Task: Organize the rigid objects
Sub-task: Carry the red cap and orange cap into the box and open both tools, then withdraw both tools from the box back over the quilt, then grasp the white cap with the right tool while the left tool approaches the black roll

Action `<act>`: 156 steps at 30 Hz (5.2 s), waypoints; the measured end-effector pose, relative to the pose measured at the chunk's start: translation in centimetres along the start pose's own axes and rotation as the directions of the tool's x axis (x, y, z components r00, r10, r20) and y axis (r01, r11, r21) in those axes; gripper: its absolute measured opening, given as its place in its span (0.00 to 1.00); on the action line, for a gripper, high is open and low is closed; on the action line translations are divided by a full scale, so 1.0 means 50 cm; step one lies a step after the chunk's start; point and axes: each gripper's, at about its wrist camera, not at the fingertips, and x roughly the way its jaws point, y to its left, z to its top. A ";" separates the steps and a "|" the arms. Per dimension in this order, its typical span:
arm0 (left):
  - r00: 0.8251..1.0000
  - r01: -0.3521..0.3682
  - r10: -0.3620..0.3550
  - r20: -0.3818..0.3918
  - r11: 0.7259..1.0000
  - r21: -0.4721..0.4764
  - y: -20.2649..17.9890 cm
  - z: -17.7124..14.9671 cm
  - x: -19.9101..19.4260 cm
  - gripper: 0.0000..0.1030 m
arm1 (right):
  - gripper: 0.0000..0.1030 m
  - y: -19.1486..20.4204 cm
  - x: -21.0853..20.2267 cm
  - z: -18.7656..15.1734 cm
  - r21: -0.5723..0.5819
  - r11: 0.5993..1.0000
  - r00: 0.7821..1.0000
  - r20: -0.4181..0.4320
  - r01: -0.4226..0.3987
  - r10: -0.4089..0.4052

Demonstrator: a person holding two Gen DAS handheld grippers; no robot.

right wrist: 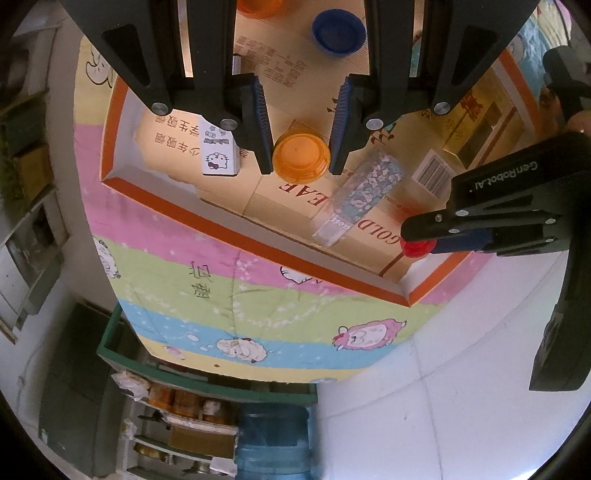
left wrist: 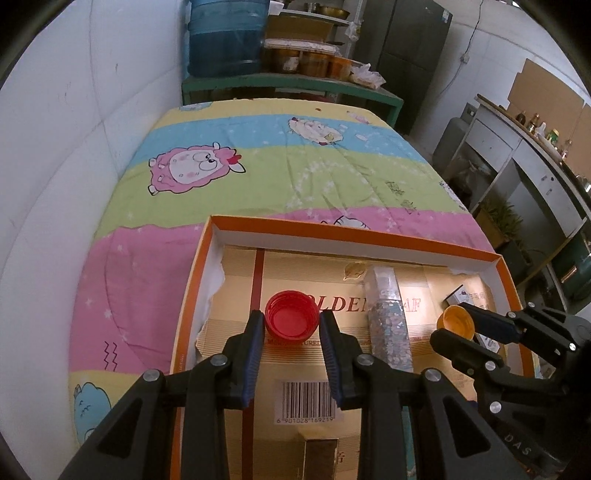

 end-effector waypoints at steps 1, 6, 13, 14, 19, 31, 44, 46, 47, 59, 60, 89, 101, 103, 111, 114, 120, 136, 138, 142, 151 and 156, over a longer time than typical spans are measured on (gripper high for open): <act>1.000 -0.001 0.001 -0.003 1.000 0.000 0.001 0.000 0.002 0.30 | 0.30 0.001 0.003 0.000 0.000 1.000 1.000 -0.004 0.000 0.000; 1.000 0.001 -0.001 -0.012 1.000 0.003 0.004 -0.004 0.010 0.30 | 0.30 0.001 0.017 -0.003 0.006 1.000 1.000 -0.023 -0.010 0.010; 1.000 0.012 -0.012 -0.011 1.000 0.011 0.007 -0.007 0.015 0.30 | 0.30 -0.002 0.029 -0.005 0.015 1.000 0.999 -0.044 -0.016 0.016; 1.000 0.015 -0.014 -0.010 1.000 0.012 0.007 -0.008 0.015 0.30 | 0.30 -0.002 0.030 -0.004 0.016 1.000 0.999 -0.048 -0.016 0.017; 0.999 0.044 -0.044 0.004 0.999 -0.003 0.013 -0.010 0.009 0.46 | 0.30 -0.005 0.034 -0.004 0.026 0.999 0.998 -0.056 -0.021 0.022; 0.999 0.049 -0.049 0.021 0.999 -0.010 0.012 -0.011 -0.006 0.46 | 0.43 -0.006 0.023 -0.009 0.030 0.999 0.999 -0.046 -0.012 0.014; 0.997 0.055 -0.055 0.062 0.998 0.003 -0.004 -0.018 -0.062 0.46 | 0.43 0.003 -0.016 -0.015 0.030 0.999 1.000 -0.015 -0.019 0.019; 0.996 0.052 -0.052 0.066 0.999 0.005 -0.006 -0.021 -0.070 0.46 | 0.43 0.006 -0.025 -0.015 0.029 0.999 1.000 -0.010 -0.018 0.018; 0.996 0.054 -0.054 0.069 0.999 0.006 -0.007 -0.022 -0.077 0.46 | 0.43 0.008 -0.030 -0.015 0.028 0.999 1.000 -0.007 -0.017 0.017; 0.992 0.062 -0.064 0.108 0.998 0.021 -0.026 -0.053 -0.153 0.46 | 0.43 0.029 -0.104 -0.031 0.027 1.000 0.999 0.032 -0.016 0.015; 0.992 0.059 -0.061 0.112 0.998 0.023 -0.026 -0.057 -0.159 0.46 | 0.43 0.031 -0.109 -0.033 0.028 0.999 0.999 0.034 -0.015 0.014; 0.965 -0.039 0.017 0.262 0.996 0.078 -0.091 -0.206 -0.377 0.46 | 0.43 0.085 -0.296 -0.158 0.053 0.999 0.995 0.100 -0.003 -0.003; 0.958 -0.034 0.002 0.288 0.994 0.107 -0.123 -0.287 -0.435 0.46 | 0.43 0.128 -0.359 -0.229 0.032 0.999 0.990 0.136 0.014 -0.018; 0.958 -0.033 -0.001 0.285 0.993 0.114 -0.128 -0.299 -0.438 0.46 | 0.43 0.137 -0.367 -0.241 0.026 1.000 0.990 0.143 0.017 -0.020; 0.961 -0.029 -0.006 0.275 0.992 0.121 -0.132 -0.334 -0.444 0.46 | 0.43 0.172 -0.376 -0.283 -0.004 1.000 0.989 0.146 0.023 -0.022; 0.963 -0.029 -0.006 0.268 0.992 0.125 -0.129 -0.346 -0.442 0.46 | 0.43 0.181 -0.372 -0.298 -0.005 1.000 0.990 0.142 0.017 -0.016; 0.964 -0.011 -0.017 0.264 0.995 0.103 -0.110 -0.380 -0.436 0.46 | 0.43 0.195 -0.360 -0.332 -0.010 1.000 0.991 0.136 0.012 -0.010; 0.980 0.025 -0.031 0.196 0.999 0.032 -0.070 -0.445 -0.359 0.46 | 0.43 0.211 -0.244 -0.393 0.024 1.000 0.999 0.041 -0.019 0.018; 0.981 0.021 -0.027 0.195 0.999 0.028 -0.066 -0.446 -0.354 0.46 | 0.43 0.214 -0.234 -0.393 0.023 1.000 0.999 0.040 -0.017 0.016; 0.982 0.023 -0.026 0.186 1.000 0.019 -0.060 -0.447 -0.343 0.46 | 0.43 0.218 -0.216 -0.388 0.026 0.999 0.999 0.031 -0.019 0.018; 0.985 0.018 -0.020 0.174 1.000 0.012 -0.050 -0.442 -0.324 0.46 | 0.43 0.224 -0.192 -0.374 0.016 1.000 0.999 0.034 -0.001 0.001; 0.985 0.018 -0.019 0.170 1.000 0.010 -0.045 -0.442 -0.318 0.46 | 0.43 0.228 -0.186 -0.371 0.005 1.000 0.999 0.039 0.010 -0.010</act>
